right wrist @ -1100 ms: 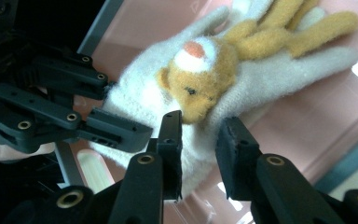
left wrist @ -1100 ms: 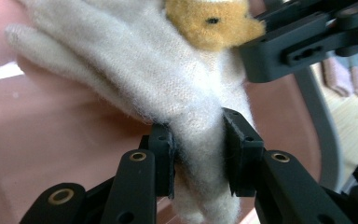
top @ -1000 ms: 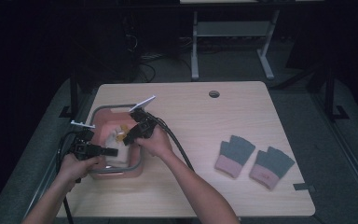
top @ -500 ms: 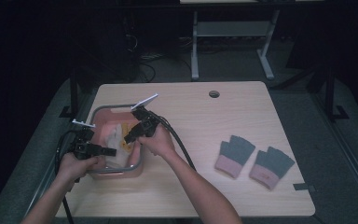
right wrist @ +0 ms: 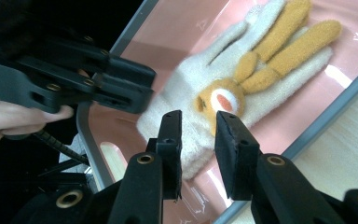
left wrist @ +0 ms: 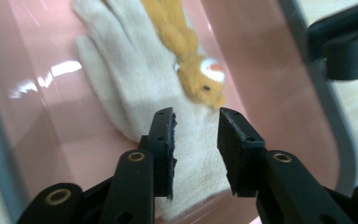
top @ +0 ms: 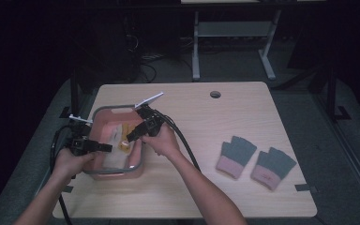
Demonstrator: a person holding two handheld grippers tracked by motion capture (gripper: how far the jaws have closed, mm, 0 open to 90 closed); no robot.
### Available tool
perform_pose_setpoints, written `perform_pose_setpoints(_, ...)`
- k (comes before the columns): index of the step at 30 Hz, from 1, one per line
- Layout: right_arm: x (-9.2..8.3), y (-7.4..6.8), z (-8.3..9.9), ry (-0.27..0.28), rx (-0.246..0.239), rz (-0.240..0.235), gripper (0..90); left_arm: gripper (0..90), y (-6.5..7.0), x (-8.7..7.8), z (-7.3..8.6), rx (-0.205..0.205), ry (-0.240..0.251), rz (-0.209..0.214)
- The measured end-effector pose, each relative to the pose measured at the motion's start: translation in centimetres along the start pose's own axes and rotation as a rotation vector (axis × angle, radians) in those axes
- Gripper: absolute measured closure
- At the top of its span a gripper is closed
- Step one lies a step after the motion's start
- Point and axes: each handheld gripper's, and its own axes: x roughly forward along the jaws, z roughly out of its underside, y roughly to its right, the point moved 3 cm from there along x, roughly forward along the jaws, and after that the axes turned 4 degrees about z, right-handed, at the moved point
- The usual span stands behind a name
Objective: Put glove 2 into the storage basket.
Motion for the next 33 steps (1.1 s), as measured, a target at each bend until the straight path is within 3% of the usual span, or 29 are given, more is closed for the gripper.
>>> perform_pose_setpoints(5, -0.3, 0.0, 0.1, 0.018, -0.007, -0.01, 71.2, 67.1, -0.1, 1.7, 0.4, 0.015, -0.088, -0.036)
perform_pose_setpoints(7, -0.4, 0.0, 0.1, 0.017, -0.011, -0.011, 71.2, 67.2, -0.1, 1.8, 0.4, 0.013, -0.09, -0.035)
perform_pose_setpoints(15, -1.1, 0.3, 0.4, 0.041, 0.005, -0.041, 69.1, 61.3, 0.2, 0.6, 0.2, 0.001, -0.006, 0.037)
perform_pose_setpoints(22, -2.4, 0.9, 0.8, 0.076, 0.021, -0.066, 66.1, 55.1, 1.3, -0.4, -0.3, 0.026, 0.058, 0.105)
perform_pose_setpoints(33, -4.3, 2.1, 1.5, 0.111, 0.034, -0.067, 64.0, 46.5, 3.0, -0.5, -1.2, 0.052, 0.092, 0.177)
